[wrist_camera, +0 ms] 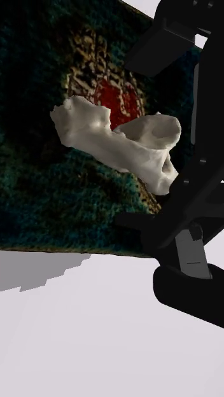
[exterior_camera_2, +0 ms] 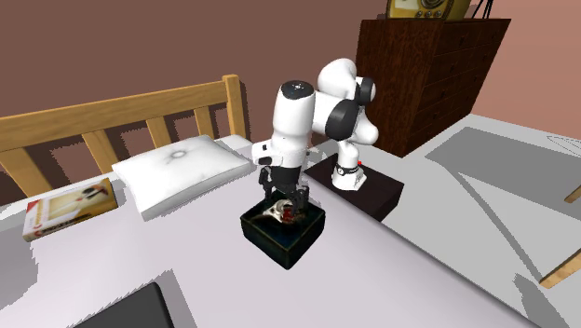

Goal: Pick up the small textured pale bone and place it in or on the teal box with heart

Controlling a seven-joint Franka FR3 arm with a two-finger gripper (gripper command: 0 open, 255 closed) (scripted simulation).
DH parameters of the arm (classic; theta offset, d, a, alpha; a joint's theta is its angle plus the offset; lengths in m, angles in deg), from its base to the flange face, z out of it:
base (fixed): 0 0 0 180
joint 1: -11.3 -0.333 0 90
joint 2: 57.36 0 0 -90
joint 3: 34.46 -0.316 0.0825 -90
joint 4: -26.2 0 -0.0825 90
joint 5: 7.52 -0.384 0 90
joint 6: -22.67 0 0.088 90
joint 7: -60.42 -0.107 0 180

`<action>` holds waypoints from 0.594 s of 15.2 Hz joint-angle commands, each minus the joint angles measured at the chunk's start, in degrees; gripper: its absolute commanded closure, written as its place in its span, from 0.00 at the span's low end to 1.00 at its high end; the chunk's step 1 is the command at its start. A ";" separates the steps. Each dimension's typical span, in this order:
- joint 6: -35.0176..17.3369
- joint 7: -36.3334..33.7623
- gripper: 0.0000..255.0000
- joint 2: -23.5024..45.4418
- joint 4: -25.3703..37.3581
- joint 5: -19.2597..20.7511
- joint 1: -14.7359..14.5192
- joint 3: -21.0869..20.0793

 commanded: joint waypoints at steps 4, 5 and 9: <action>5.92 0.34 0.00 1.34 7.21 0.17 -0.85 -0.09; 5.91 0.34 0.00 1.34 7.20 0.17 -0.85 -0.09; 5.92 0.34 0.00 1.34 7.21 0.17 -0.85 -0.09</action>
